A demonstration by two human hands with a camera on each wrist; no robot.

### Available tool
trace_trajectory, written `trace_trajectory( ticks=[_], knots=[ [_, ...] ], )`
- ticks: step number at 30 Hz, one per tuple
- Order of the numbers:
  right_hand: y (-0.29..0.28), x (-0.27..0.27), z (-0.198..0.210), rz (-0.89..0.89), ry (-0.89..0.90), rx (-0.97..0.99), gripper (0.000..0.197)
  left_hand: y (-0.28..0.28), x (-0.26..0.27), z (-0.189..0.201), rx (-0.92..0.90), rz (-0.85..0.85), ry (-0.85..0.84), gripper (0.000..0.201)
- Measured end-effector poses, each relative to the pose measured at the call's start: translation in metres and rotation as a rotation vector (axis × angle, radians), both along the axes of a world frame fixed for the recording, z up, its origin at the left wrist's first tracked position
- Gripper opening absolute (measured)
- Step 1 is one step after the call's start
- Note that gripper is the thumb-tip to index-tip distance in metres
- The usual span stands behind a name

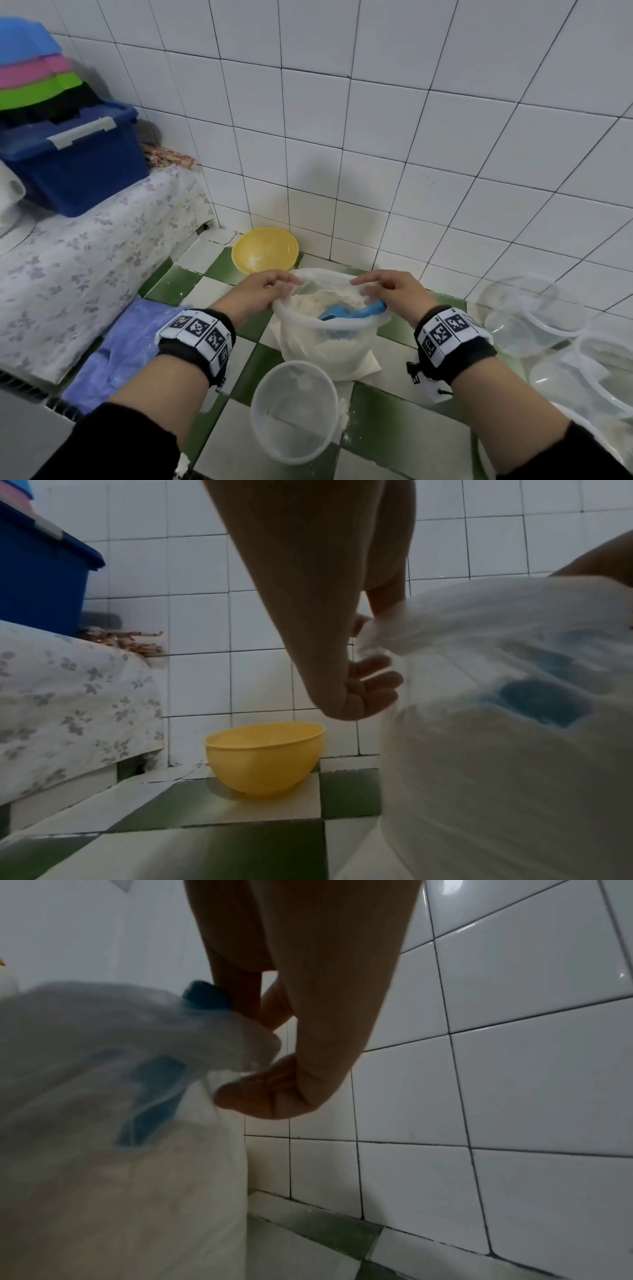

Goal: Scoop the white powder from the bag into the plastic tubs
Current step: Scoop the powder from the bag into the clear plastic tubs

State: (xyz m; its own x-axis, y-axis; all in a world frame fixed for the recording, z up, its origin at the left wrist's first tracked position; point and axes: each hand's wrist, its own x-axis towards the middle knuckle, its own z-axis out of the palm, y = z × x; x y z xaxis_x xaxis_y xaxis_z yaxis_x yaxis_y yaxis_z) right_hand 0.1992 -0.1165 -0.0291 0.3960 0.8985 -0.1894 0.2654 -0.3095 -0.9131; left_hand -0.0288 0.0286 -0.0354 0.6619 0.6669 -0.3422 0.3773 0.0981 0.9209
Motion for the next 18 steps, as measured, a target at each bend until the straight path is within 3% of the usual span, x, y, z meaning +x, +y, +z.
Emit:
trace_trajectory(
  ticks=[5,9,12,15,18],
  knots=[
    [0.0,0.007,-0.003,-0.144,0.16,0.073,0.03,0.005,-0.001,-0.006,-0.052,0.09,-0.099,0.02],
    [-0.001,0.008,-0.004,-0.008,0.24,0.031,0.025,0.006,-0.003,-0.006,-0.23,0.08,-0.177,0.02],
    [0.002,0.011,-0.003,0.125,0.202,-0.05,0.038,0.011,-0.003,-0.008,-0.323,0.034,-0.176,0.024],
    [0.009,0.012,-0.005,0.099,0.207,-0.122,0.04,0.013,-0.003,-0.012,-0.389,0.06,-0.192,0.026],
    [0.013,0.014,-0.012,0.022,0.408,-0.124,0.039,0.014,-0.002,-0.019,-0.48,0.103,-0.264,0.03]
  ],
)
